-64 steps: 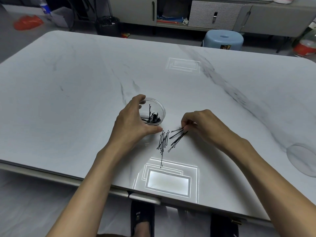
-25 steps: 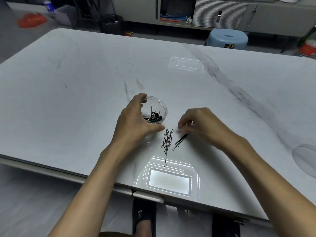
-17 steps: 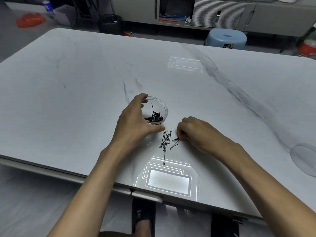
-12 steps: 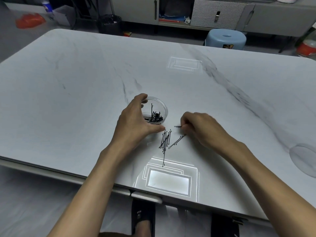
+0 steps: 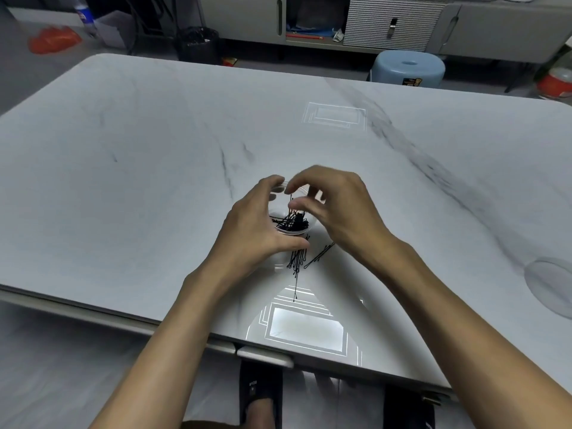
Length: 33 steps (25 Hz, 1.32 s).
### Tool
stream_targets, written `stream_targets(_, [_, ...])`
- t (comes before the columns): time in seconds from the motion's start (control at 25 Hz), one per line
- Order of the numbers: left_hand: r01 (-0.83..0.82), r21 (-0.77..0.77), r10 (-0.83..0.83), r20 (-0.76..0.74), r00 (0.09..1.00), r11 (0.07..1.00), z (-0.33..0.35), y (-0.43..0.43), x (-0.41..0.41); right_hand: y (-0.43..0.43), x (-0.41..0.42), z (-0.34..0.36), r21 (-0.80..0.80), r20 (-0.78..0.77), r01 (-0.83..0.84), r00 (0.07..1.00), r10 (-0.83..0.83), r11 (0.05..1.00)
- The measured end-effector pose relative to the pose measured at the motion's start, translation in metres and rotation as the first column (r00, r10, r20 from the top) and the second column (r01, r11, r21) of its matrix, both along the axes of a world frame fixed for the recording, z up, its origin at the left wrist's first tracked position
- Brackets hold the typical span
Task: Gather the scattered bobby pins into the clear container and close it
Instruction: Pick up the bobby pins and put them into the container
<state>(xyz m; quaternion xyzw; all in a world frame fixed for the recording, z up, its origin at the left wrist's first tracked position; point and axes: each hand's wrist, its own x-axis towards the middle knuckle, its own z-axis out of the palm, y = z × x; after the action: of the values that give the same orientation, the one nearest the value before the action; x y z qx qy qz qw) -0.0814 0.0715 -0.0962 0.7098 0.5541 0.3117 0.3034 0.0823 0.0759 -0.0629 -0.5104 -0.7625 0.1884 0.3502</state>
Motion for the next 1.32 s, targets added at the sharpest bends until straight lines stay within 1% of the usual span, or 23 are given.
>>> stream_targets(0.08, [-0.048, 0.021, 0.048, -0.002, 0.999, 0.999, 0.0, 0.002, -0.005, 0.005, 0.007, -0.001, 0.048, -0.056, 0.037, 0.998, -0.035, 0.998])
stream_targets(0.12, [-0.076, 0.029, 0.076, 0.006, 0.997, 0.997, -0.001, 0.003, -0.008, 0.008, 0.014, -0.001, 0.027, -0.073, 0.064, 0.995, -0.062, 0.998])
stream_targets(0.16, [-0.101, 0.033, 0.101, 0.017, 0.995, 0.994, -0.001, 0.004, -0.011, 0.01, 0.022, -0.002, -0.034, -0.062, 0.07, 0.995, -0.072, 0.997])
stream_targets(0.2, [-0.123, 0.034, 0.122, 0.027, 0.992, 0.992, -0.002, 0.005, -0.014, 0.011, 0.029, -0.004, -0.126, -0.01, 0.045, 0.999, -0.046, 0.991])
stream_targets(0.28, [-0.149, 0.029, 0.148, 0.042, 0.988, 0.988, -0.003, 0.006, -0.016, 0.008, 0.038, -0.012, -0.324, 0.168, -0.043, 0.98, 0.102, 0.945])
stream_targets(0.36, [-0.154, 0.024, 0.153, 0.042, 0.987, 0.988, -0.003, 0.006, -0.016, 0.001, 0.04, -0.024, -0.438, 0.287, -0.079, 0.932, 0.222, 0.896])
stream_targets(0.4, [-0.152, 0.023, 0.151, 0.038, 0.988, 0.988, -0.003, 0.006, -0.016, -0.002, 0.04, -0.029, -0.45, 0.311, -0.08, 0.919, 0.24, 0.889])
stream_targets(0.48, [-0.153, 0.021, 0.152, 0.029, 0.988, 0.988, -0.003, 0.006, -0.016, -0.007, 0.04, -0.035, -0.389, 0.376, -0.073, 0.898, 0.23, 0.918])
stream_targets(0.6, [-0.171, 0.012, 0.171, 0.006, 0.985, 0.985, -0.003, 0.005, -0.017, -0.01, 0.039, -0.04, -0.233, 0.557, -0.112, 0.799, 0.228, 0.966])
stream_targets(0.68, [-0.184, 0.004, 0.184, 0.0, 0.983, 0.983, -0.004, 0.005, -0.018, -0.011, 0.04, -0.043, -0.226, 0.603, -0.161, 0.751, 0.268, 0.961])
stream_targets(0.72, [-0.188, 0.003, 0.188, 0.0, 0.982, 0.982, -0.004, 0.006, -0.019, -0.011, 0.042, -0.043, -0.245, 0.588, -0.164, 0.759, 0.281, 0.955])
stream_targets(0.76, [-0.19, 0.002, 0.19, 0.002, 0.982, 0.982, -0.003, 0.006, -0.019, -0.01, 0.045, -0.042, -0.27, 0.546, -0.145, 0.791, 0.276, 0.952])
stream_targets(0.8, [-0.19, 0.001, 0.19, 0.005, 0.982, 0.982, -0.003, 0.006, -0.019, -0.009, 0.048, -0.04, -0.282, 0.482, -0.109, 0.843, 0.239, 0.953])
stream_targets(0.88, [-0.181, 0.0, 0.181, 0.013, 0.983, 0.984, -0.003, 0.006, -0.019, -0.007, 0.052, -0.033, -0.24, 0.292, -0.02, 0.952, 0.092, 0.97])
stream_targets(0.92, [-0.17, -0.002, 0.17, 0.015, 0.985, 0.985, -0.003, 0.006, -0.018, -0.006, 0.051, -0.028, -0.207, 0.171, 0.022, 0.985, 0.014, 0.978])
stream_targets(0.96, [-0.154, -0.004, 0.154, 0.017, 0.988, 0.988, -0.003, 0.005, -0.016, -0.006, 0.047, -0.022, -0.173, 0.057, 0.054, 0.997, -0.045, 0.983])
stream_targets(1.0, [-0.132, -0.006, 0.132, 0.019, 0.991, 0.991, -0.002, 0.004, -0.014, -0.005, 0.041, -0.016, -0.137, -0.025, 0.071, 0.997, -0.075, 0.988])
stream_targets(1.04, [-0.102, -0.007, 0.102, 0.018, 0.995, 0.995, -0.001, 0.004, -0.012, -0.005, 0.032, -0.01, -0.101, -0.068, 0.073, 0.995, -0.08, 0.992])
stream_targets(1.12, [-0.035, -0.013, 0.035, 0.013, 0.999, 0.999, 0.0, 0.002, -0.008, -0.004, 0.016, -0.001, -0.054, -0.073, 0.042, 0.996, -0.046, 0.998])
stream_targets(1.2, [0.005, -0.02, -0.005, 0.012, 1.0, 1.0, 0.0, 0.001, -0.006, -0.002, 0.003, 0.002, -0.063, -0.025, -0.019, 1.0, 0.017, 0.998])
stream_targets(1.28, [0.003, -0.009, -0.003, 0.005, 1.0, 1.0, 0.0, 0.001, -0.008, -0.002, -0.004, 0.001, -0.059, 0.028, -0.061, 0.998, 0.063, 0.996])
stream_targets(1.32, [-0.013, 0.001, 0.013, -0.001, 1.0, 1.0, 0.0, 0.001, -0.009, -0.001, -0.005, 0.0, -0.026, 0.03, -0.063, 0.997, 0.064, 0.998])
